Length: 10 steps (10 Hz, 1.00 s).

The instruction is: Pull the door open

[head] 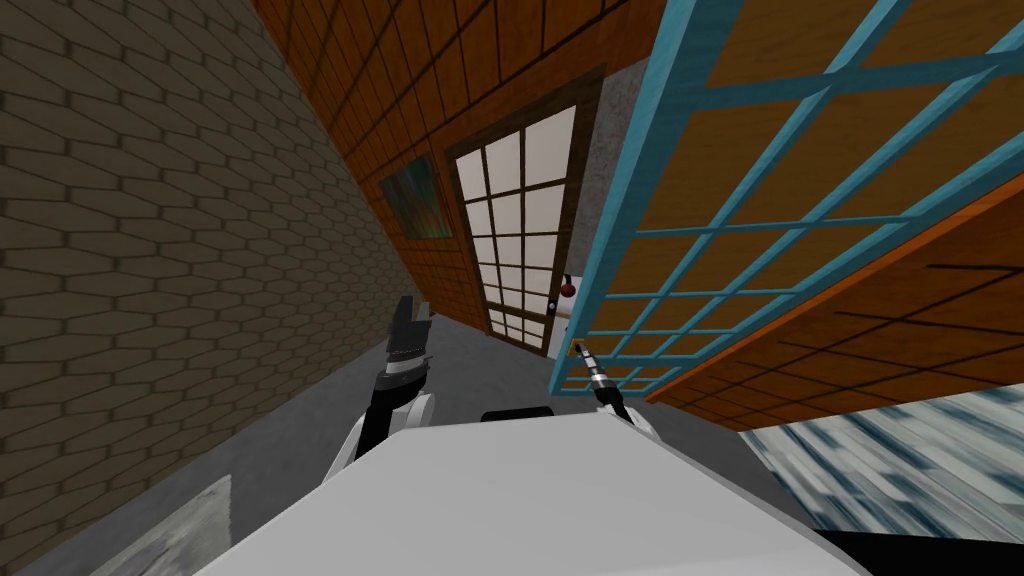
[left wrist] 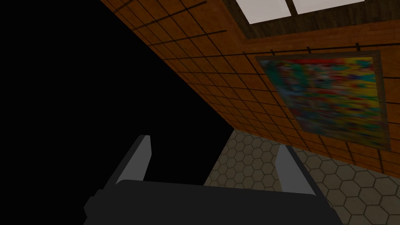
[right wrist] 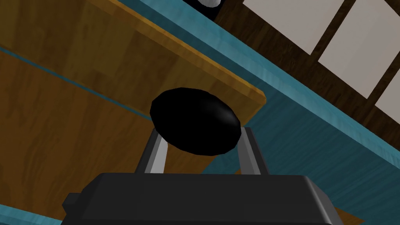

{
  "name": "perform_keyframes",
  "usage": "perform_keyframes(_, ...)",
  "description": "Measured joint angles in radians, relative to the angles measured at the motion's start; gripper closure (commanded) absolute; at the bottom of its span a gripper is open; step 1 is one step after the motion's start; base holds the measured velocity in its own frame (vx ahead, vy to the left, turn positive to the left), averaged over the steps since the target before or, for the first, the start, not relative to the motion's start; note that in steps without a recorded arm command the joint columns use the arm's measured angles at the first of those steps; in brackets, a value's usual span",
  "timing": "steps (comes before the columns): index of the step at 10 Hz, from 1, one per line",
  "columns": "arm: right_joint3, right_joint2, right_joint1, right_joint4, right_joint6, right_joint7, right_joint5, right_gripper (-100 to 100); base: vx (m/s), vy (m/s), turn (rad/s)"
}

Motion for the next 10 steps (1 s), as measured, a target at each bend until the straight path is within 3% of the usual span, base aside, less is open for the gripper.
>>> perform_keyframes(2, 0.009, -0.002, 0.001, -0.005, 0.009, -0.045, -0.017, 100, -0.040, -0.021, 0.076)
perform_keyframes(3, 0.015, -0.007, -0.010, 0.016, -0.001, -0.073, -0.033, 100, -0.042, -0.025, 0.033)
perform_keyframes(7, 0.034, -0.008, -0.002, -0.004, 0.015, -0.169, -0.069, 100, -0.028, -0.018, 0.046)
perform_keyframes(10, 0.049, -0.016, -0.016, 0.018, 0.011, -0.244, -0.103, 100, -0.044, -0.023, 0.066)
